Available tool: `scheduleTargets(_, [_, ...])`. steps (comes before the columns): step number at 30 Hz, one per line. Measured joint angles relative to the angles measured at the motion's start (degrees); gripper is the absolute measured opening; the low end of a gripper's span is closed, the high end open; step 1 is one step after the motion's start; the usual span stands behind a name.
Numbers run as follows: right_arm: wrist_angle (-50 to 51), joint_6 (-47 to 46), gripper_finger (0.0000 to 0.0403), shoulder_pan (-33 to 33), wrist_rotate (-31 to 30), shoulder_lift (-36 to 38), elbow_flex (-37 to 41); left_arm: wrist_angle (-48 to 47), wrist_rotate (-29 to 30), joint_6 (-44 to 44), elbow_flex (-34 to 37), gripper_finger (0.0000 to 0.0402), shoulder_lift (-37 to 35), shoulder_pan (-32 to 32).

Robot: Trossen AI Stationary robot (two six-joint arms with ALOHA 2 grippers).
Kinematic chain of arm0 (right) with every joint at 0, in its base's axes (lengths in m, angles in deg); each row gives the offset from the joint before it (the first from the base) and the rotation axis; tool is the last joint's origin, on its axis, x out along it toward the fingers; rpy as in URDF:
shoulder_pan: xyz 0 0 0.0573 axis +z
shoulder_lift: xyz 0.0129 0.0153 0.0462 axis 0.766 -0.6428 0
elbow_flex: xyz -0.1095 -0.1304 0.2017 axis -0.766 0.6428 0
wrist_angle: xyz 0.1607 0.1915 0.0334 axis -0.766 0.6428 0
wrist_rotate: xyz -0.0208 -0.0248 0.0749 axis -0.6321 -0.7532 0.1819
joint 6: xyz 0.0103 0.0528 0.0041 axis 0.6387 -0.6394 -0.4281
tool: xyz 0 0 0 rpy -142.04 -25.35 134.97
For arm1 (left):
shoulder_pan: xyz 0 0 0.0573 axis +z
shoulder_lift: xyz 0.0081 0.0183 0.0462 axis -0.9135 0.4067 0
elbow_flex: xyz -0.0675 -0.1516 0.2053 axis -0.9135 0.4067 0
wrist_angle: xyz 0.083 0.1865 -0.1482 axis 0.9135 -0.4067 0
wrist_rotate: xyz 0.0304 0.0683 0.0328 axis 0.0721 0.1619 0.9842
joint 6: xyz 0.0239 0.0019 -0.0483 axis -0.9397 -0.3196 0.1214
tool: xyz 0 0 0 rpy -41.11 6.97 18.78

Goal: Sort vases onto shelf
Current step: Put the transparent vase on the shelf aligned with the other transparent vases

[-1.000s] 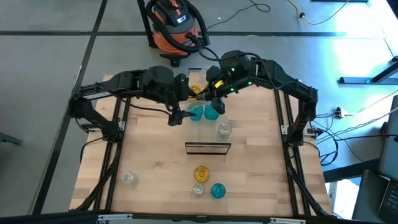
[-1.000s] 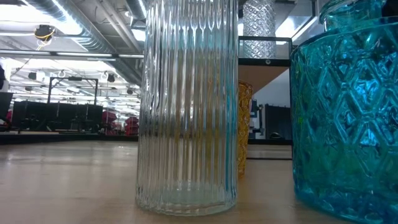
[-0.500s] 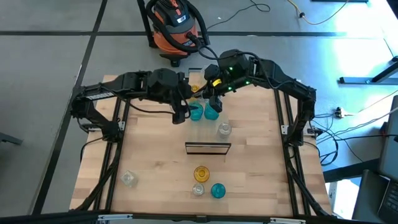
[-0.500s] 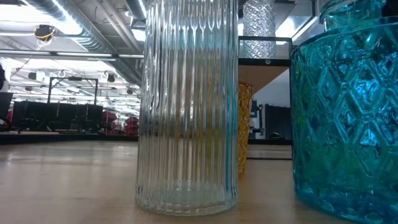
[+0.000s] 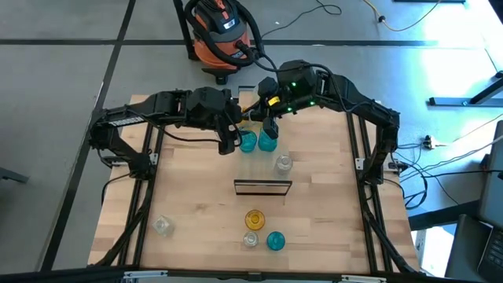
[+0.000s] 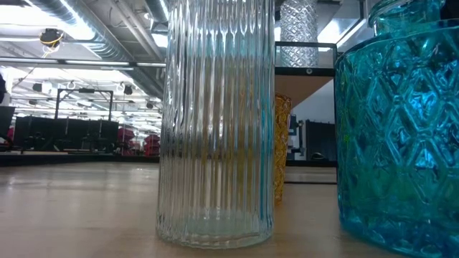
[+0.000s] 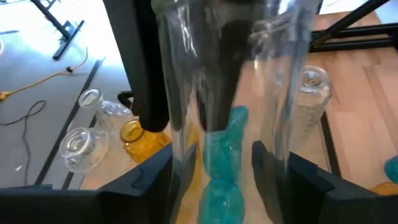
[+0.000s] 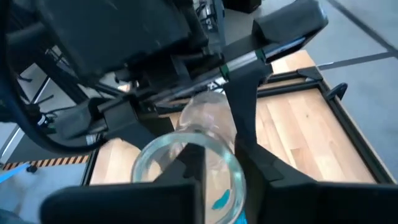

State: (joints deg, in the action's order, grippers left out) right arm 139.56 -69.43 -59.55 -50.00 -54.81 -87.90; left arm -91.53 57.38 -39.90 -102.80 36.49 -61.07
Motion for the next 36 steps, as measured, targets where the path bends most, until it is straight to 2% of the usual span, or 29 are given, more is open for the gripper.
scheduleTargets(6, [-1.21, -0.29, 0.0109, 0.03, -1.89, 0.15, -0.13, -0.26, 2.69, 0.33, 0.00, 0.0205, 0.00, 0.09])
scheduleTargets(10, [-1.48, -0.40, 0.0135, 0.03, -2.33, 0.20, -0.17, -1.13, 2.52, 0.10, -1.33, 0.0205, 0.09, 0.36])
scheduleTargets(13, [-1.68, -0.41, 0.0142, -0.14, -3.98, 0.87, -0.20, -1.23, 2.70, 0.09, -2.22, 0.0205, 0.07, 1.00])
scheduleTargets(17, [-0.98, -0.43, 0.0142, -1.44, -5.72, 3.46, -0.13, -6.81, 5.17, 2.29, -3.54, 0.0205, -0.33, 3.37])
scheduleTargets(23, [-0.86, -1.37, 0.0142, -3.33, -10.02, 9.35, -0.20, -3.22, 0.51, 2.68, -3.15, 0.0205, -2.79, 8.79])
scheduleTargets(25, [0.38, -1.37, 0.0143, -3.33, -11.96, 10.70, -0.18, 1.46, -4.11, 1.41, -1.10, 0.0205, -4.42, 11.28])
scheduleTargets(28, [2.79, -1.26, 0.0143, -3.22, -14.56, 12.58, -0.15, 13.74, -12.03, 1.35, 5.76, 0.0205, -7.90, 15.20])
scheduleTargets(32, [7.34, -1.24, 0.0143, -3.21, -16.24, 13.86, -0.20, 35.01, -20.12, 1.79, 22.00, 0.0205, -14.19, 19.79])
scheduleTargets(36, [10.58, -1.38, 0.0143, -3.22, -16.19, 13.81, -0.09, 62.23, -25.82, 6.30, 40.39, 0.0205, -17.84, 24.61])
